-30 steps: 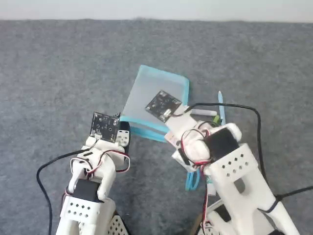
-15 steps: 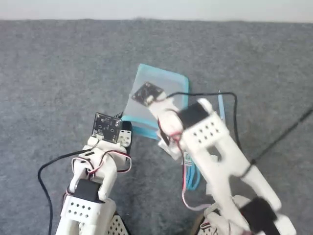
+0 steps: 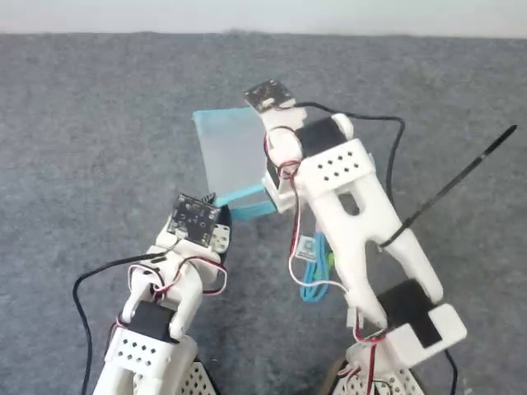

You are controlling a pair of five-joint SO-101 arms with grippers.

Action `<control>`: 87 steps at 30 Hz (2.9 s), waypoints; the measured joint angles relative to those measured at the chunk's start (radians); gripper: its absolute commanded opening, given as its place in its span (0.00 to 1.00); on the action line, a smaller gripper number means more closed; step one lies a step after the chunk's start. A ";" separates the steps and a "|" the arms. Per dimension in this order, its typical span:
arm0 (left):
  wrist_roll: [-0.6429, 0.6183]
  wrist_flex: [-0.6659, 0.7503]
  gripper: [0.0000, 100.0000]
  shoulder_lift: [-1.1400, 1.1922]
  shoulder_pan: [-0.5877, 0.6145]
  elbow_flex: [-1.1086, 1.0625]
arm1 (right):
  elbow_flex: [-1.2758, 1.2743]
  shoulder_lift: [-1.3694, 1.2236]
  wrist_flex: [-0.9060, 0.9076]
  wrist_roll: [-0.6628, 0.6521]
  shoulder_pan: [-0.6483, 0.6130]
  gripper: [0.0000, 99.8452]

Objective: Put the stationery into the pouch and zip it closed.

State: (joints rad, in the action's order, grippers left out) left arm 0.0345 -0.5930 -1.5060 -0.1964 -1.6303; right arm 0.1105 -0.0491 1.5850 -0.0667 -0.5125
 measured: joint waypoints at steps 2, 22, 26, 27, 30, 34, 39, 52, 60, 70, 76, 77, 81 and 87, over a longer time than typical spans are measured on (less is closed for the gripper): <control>0.003 0.000 0.01 0.000 -0.023 -0.008 | 0.023 -0.029 0.000 0.003 0.009 0.01; 0.006 0.002 0.01 0.003 -0.057 -0.012 | 0.083 -0.098 0.098 -0.008 0.015 0.26; 0.006 0.002 0.01 0.003 -0.057 -0.012 | 0.083 -0.071 0.120 -0.058 0.017 0.26; 0.006 0.002 0.01 0.003 -0.057 -0.012 | 0.083 -0.038 0.120 -0.064 0.017 0.26; 0.008 0.002 0.01 0.003 -0.038 -0.011 | 0.086 0.097 0.120 -0.077 0.015 0.26; 0.015 0.002 0.01 0.003 -0.006 -0.014 | 0.075 0.261 0.120 -0.104 0.023 0.26; 0.015 0.002 0.01 0.003 0.000 -0.014 | -0.023 0.371 0.121 -0.123 0.032 0.26; -0.003 -0.015 0.01 0.003 0.052 -0.009 | -0.611 0.272 -0.166 -0.169 0.408 0.26; -0.078 -0.015 0.01 0.005 0.353 0.025 | -0.744 0.247 -0.302 -0.176 0.407 0.26; -0.078 -0.014 0.01 0.005 0.388 0.026 | -0.845 0.247 -0.321 -0.198 0.407 0.26; -0.078 -0.014 0.01 0.005 0.388 0.026 | -0.845 0.247 -0.321 -0.198 0.407 0.26; -0.078 -0.014 0.01 0.005 0.388 0.026 | -0.845 0.247 -0.321 -0.198 0.407 0.26; -0.078 -0.014 0.01 0.005 0.387 0.026 | -0.885 0.247 -0.324 -0.198 0.331 0.26; -0.078 -0.014 0.01 0.005 0.354 0.026 | -0.941 0.247 -0.394 -0.163 0.256 0.23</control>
State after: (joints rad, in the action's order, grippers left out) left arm -0.0437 -0.6068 -1.5014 0.1580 -1.6042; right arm -0.8301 0.1979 1.1907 -0.2294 -0.2562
